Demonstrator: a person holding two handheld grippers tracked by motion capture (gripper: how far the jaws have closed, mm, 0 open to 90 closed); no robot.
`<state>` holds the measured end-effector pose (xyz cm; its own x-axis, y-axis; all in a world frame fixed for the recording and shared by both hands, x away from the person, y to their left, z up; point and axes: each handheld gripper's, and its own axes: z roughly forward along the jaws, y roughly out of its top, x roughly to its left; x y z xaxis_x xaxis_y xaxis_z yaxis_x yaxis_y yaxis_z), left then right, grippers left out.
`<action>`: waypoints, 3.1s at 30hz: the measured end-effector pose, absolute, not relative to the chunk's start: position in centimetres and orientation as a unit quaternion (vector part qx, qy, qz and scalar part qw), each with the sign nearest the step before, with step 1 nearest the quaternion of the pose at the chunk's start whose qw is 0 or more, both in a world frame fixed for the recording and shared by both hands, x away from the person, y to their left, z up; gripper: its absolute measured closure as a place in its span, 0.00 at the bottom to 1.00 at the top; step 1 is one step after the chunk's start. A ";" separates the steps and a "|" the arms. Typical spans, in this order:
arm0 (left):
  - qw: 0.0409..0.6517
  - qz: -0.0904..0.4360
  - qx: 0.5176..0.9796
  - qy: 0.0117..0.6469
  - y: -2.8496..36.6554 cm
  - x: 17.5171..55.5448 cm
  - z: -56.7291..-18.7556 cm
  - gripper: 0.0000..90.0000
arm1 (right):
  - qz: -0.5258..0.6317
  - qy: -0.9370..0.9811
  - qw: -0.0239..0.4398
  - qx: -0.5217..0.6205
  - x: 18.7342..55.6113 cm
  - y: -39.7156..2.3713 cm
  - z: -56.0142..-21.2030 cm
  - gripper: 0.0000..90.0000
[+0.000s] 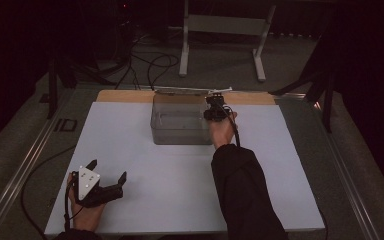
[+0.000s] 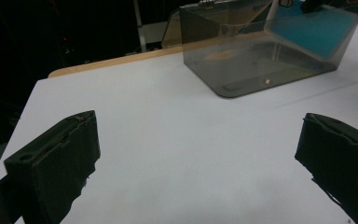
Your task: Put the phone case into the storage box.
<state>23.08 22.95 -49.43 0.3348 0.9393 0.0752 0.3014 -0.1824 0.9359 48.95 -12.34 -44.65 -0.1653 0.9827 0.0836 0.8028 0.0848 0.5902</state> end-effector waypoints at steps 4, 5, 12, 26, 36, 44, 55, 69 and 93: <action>0.449 0.355 0.682 0.455 22.9 23.1 -49.4 0.00 | 0.264 0.716 0.171 0.624 48.9 -12.4 -44.6 0.89; 0.449 0.355 0.682 0.455 22.9 23.1 -49.4 0.00 | 0.264 0.716 0.171 0.624 48.9 -12.4 -44.6 0.89; 0.449 0.354 0.683 0.454 22.9 23.1 -49.4 0.00 | 0.261 0.718 0.173 0.621 48.9 -12.3 -44.6 0.88; 0.449 0.354 0.684 0.453 22.9 23.1 -49.4 0.00 | 0.264 0.713 0.171 0.627 48.9 -12.5 -44.6 0.89; 0.449 0.354 0.684 0.453 22.9 23.1 -49.5 0.00 | 0.264 0.712 0.180 0.626 48.7 -12.5 -44.6 0.89; 0.448 0.353 0.685 0.452 22.8 23.1 -49.5 0.00 | 0.265 0.712 0.178 0.625 48.7 -12.5 -44.5 0.87; 0.448 0.354 0.686 0.452 22.8 23.1 -49.5 0.00 | 0.265 0.716 0.186 0.618 48.4 -12.5 -44.3 0.86; 0.448 0.354 0.686 0.452 22.7 23.2 -49.5 0.00 | 0.269 0.723 0.194 0.606 48.1 -12.4 -43.7 0.79; 0.448 0.353 0.687 0.451 22.6 23.2 -49.6 0.00 | 0.314 0.754 0.183 0.547 47.0 -12.4 -41.9 0.36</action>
